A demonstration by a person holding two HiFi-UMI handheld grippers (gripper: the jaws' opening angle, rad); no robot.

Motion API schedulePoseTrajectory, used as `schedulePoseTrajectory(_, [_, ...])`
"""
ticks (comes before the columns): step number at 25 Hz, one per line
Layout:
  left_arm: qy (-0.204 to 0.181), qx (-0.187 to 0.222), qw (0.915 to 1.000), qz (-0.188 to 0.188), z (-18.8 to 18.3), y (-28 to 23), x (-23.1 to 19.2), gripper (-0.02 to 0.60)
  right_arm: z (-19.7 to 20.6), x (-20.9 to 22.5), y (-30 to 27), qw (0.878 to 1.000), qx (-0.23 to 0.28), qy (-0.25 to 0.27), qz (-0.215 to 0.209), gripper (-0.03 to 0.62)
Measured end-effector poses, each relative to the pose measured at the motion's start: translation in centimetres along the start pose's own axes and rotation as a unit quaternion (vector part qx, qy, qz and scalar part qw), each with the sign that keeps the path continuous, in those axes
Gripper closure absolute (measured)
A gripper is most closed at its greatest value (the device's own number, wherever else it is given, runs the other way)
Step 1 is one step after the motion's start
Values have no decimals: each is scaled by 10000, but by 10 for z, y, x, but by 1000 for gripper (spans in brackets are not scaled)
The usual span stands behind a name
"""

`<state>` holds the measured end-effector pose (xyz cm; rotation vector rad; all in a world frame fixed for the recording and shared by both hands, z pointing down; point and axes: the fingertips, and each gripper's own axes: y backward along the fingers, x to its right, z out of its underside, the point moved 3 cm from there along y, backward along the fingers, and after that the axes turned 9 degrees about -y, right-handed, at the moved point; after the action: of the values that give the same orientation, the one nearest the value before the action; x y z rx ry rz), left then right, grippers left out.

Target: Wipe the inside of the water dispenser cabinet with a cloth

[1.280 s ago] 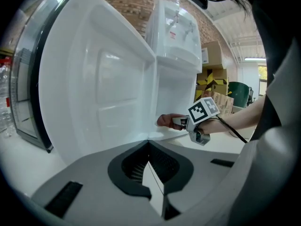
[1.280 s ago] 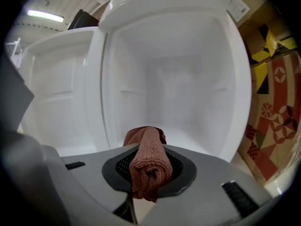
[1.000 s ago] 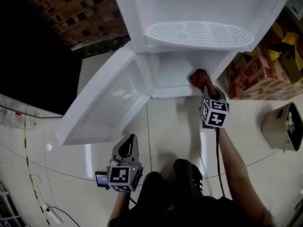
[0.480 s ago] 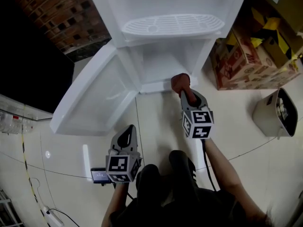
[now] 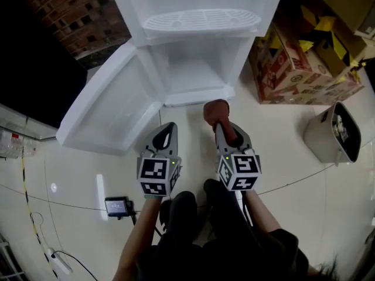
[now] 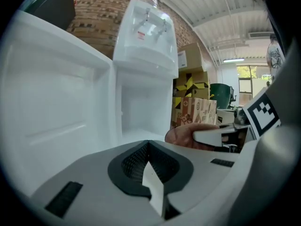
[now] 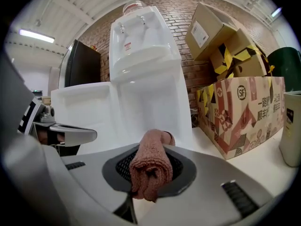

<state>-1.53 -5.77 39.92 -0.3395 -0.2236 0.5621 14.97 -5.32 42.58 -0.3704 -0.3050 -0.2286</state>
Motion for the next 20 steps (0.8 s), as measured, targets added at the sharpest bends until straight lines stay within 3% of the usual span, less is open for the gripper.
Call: schedulePoseTrajectory(20, [6, -19, 9997, 225, -1, -15, 37, 601, 1, 3, 17, 9998, 0, 163, -76, 517])
